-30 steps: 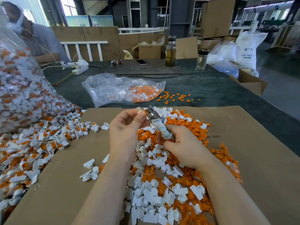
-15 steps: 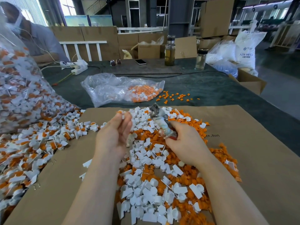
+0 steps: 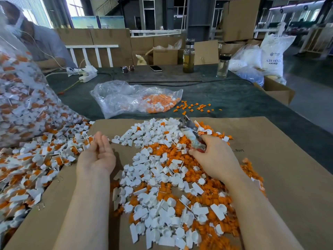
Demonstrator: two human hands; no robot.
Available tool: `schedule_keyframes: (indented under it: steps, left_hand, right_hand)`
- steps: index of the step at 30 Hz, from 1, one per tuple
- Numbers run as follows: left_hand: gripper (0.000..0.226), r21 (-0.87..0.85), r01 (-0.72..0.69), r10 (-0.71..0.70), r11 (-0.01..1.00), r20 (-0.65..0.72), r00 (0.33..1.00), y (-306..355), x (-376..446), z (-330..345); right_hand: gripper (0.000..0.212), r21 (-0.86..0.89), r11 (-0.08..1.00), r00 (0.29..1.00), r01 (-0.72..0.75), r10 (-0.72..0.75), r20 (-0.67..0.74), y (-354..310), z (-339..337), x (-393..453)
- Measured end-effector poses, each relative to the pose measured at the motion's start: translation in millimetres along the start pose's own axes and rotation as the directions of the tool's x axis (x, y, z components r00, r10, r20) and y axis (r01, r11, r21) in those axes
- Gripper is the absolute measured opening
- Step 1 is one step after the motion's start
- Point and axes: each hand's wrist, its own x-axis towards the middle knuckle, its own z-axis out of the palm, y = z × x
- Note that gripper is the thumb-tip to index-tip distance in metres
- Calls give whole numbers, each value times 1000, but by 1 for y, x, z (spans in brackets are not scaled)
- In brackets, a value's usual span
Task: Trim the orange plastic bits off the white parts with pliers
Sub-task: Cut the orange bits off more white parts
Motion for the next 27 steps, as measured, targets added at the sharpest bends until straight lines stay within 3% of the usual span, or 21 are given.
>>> schedule_keyframes:
  steps: [7, 8, 10, 12, 14, 17, 19, 23, 27]
  left_hand:
    - [34, -82, -97, 101, 992, 49, 994, 2, 1, 1]
    - [29, -17, -101, 102, 995, 54, 993, 1, -2, 1]
    - [18, 283, -120, 100, 951, 87, 991, -5, -6, 2]
    - [11, 664, -180, 107, 726, 149, 983, -12, -9, 4]
    - [11, 896, -245, 124, 370, 214, 969, -20, -12, 5]
    - [14, 922, -355, 76, -155, 369, 926, -33, -14, -1]
    - [20, 830, -410, -3, -377, 442, 897, -41, -13, -6]
    - [30, 579, -389, -45, -717, 518, 854, -52, -8, -15]
    - [12, 538, -400, -19, -742, 579, 815, -54, -11, -16]
  right_hand:
    - [14, -43, 998, 987, 49, -42, 153, 0, -1, 0]
    - [15, -55, 997, 984, 59, -49, 169, 0, 0, -1]
    - [17, -79, 994, 981, 81, -66, 181, -1, 1, -2]
    - [16, -102, 990, 982, 94, -75, 171, -3, 3, -3]
    - [22, -123, 988, 984, 96, -75, 162, -5, 4, -4]
    - [20, -152, 982, 982, 112, -86, 170, -7, 5, -4]
    - [15, -159, 980, 979, 122, -93, 179, -8, 6, -4]
    - [14, -149, 982, 986, 116, -95, 140, -9, 6, -5]
    - [20, -84, 994, 996, 73, -69, 57, -10, 6, -4]
